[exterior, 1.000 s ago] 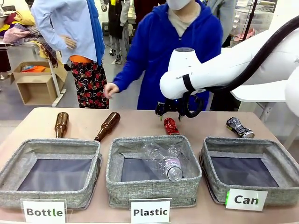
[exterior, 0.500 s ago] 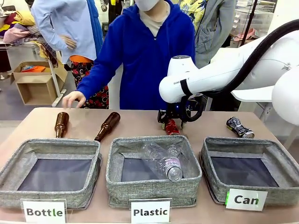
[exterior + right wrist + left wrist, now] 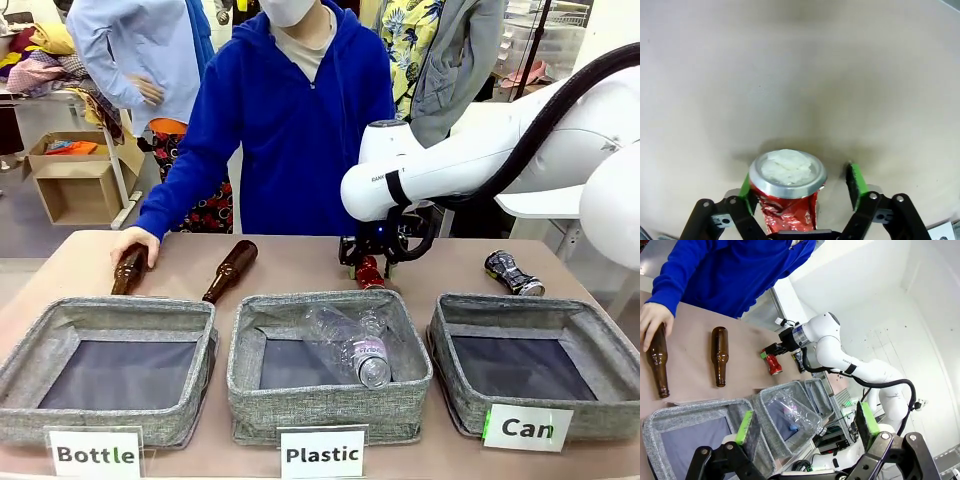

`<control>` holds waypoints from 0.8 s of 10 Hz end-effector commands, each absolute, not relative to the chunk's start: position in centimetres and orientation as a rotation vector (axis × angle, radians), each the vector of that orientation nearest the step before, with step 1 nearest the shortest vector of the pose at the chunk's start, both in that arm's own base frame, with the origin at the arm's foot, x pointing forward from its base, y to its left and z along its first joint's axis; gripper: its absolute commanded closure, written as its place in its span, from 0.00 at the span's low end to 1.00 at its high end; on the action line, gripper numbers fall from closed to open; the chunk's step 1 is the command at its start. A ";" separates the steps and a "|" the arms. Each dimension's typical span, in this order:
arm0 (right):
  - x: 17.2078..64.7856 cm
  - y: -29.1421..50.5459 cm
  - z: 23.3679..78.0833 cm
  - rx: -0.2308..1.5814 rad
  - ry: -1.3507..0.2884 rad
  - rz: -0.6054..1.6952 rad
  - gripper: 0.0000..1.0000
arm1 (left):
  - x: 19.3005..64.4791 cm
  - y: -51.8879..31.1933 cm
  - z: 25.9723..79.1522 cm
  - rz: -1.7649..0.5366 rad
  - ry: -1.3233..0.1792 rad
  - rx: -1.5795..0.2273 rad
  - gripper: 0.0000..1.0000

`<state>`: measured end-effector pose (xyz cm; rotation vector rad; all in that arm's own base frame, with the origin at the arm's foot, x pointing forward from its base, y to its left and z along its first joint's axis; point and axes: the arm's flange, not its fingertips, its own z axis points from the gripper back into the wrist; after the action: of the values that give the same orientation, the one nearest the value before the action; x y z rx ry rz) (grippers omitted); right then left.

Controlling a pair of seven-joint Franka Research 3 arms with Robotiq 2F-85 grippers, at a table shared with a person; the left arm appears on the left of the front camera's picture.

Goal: Sort the can waste into the basket.
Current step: Pick up the can waste from the table and place it in the right Fabric basket.

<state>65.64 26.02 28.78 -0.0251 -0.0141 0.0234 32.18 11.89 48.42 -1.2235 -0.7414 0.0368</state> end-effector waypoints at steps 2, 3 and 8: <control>66.4 25.8 28.7 -0.012 0.012 0.043 1.00 | 32.0 11.9 48.4 0.016 -0.755 -1.224 0.00; 66.4 25.8 28.7 -0.008 0.014 0.042 1.00 | 32.0 11.9 48.4 0.016 -0.755 -1.224 0.00; 66.4 26.0 28.9 0.018 0.015 0.042 1.00 | 32.0 11.9 48.4 0.016 -0.755 -1.224 0.00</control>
<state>65.90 25.85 28.92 -0.0170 0.0115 0.0273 32.18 11.89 48.42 -1.2235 -0.7414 0.0368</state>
